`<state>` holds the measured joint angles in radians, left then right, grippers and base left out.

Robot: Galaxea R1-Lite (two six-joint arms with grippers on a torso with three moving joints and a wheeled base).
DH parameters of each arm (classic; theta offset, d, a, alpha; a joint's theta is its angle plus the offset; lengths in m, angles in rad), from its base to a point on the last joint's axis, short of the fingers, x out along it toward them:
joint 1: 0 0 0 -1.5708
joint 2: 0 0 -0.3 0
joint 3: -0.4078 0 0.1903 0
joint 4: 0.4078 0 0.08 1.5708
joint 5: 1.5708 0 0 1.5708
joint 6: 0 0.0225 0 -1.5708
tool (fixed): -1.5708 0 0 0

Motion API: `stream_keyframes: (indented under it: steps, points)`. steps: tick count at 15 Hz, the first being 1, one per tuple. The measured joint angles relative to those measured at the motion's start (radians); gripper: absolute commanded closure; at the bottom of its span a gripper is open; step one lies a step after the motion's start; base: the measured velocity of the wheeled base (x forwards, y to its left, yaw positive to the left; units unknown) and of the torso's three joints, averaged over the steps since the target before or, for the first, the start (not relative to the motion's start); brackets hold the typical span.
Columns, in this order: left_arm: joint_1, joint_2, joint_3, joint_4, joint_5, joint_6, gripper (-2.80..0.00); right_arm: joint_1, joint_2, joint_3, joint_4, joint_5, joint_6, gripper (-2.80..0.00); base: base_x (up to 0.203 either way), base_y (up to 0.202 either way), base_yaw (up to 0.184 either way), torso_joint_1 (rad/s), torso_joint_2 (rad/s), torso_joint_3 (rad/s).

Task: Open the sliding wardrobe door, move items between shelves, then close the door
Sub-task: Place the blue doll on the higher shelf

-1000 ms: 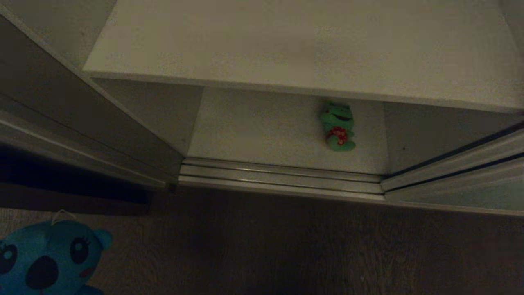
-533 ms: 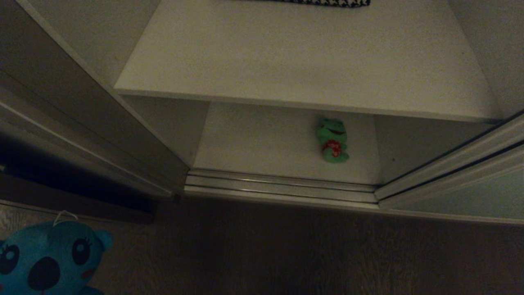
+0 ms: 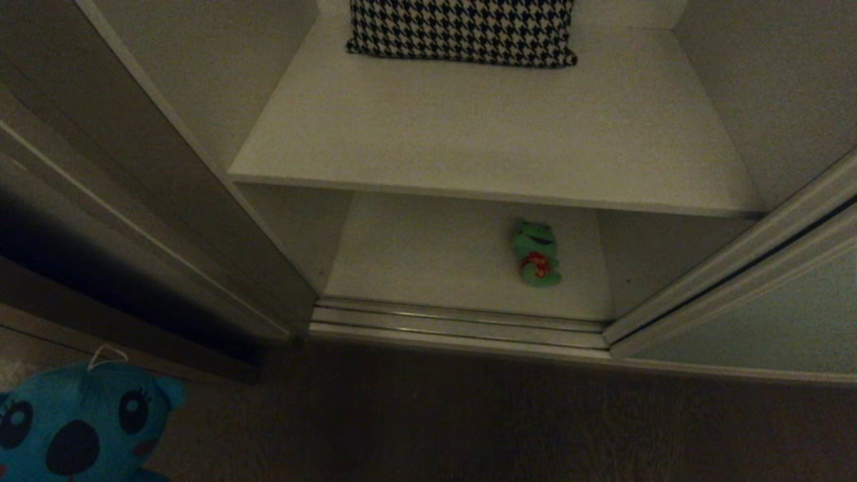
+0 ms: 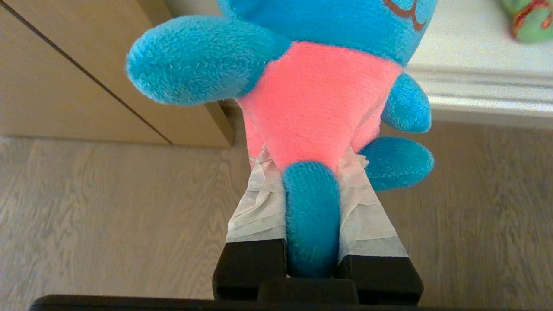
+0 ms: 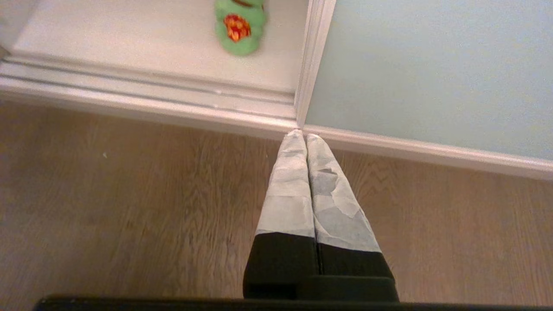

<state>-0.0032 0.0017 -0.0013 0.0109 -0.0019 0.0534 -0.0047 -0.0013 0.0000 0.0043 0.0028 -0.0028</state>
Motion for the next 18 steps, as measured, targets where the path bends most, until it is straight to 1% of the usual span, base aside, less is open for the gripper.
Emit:
stream_keyframes:
  steps: [5,9,12,13,14,16,18]
  points:
    - [0.0,0.0,0.0,0.0,0.002,-0.001,0.0,0.0,0.0,0.0,0.0,0.0,0.0,0.0,0.0,0.0,0.0,0.002,0.0,0.185]
    - [0.0,0.0,0.0,0.0,0.002,0.0,0.0,0.0,0.0,0.0,0.0,0.0,0.0,0.0,0.0,0.0,0.0,0.001,0.0,0.029]
    - [0.0,0.0,-0.006,-0.014,-0.01,0.037,0.0,0.0,0.0,0.0,0.0,0.0,0.0,0.0,0.0,0.0,0.0,0.0,0.0,0.0]
    - [0.0,0.0,-0.027,-0.026,-0.024,0.04,0.0,0.0,0.0,0.0,0.0,0.0,0.0,0.0,0.0,0.0,0.0,0.0,0.0,0.0]
    - [0.0,0.001,-0.073,-0.042,-0.041,0.041,0.0,0.0,0.0,0.0,0.0,0.0,0.0,0.0,0.0,0.0,0.0,0.0,0.0,0.0]
    - [0.0,0.025,-0.184,-0.041,-0.097,0.043,0.0,0.0,0.0,0.0,0.0,0.0,0.0,0.0,0.0,0.0,0.0,0.0,0.0,0.0]
    - [0.0,0.11,-0.286,-0.046,-0.141,0.043,0.0,0.0,0.0,0.0,0.0,0.0,0.0,0.0,0.0,0.0,0.0,0.0,0.0,0.0]
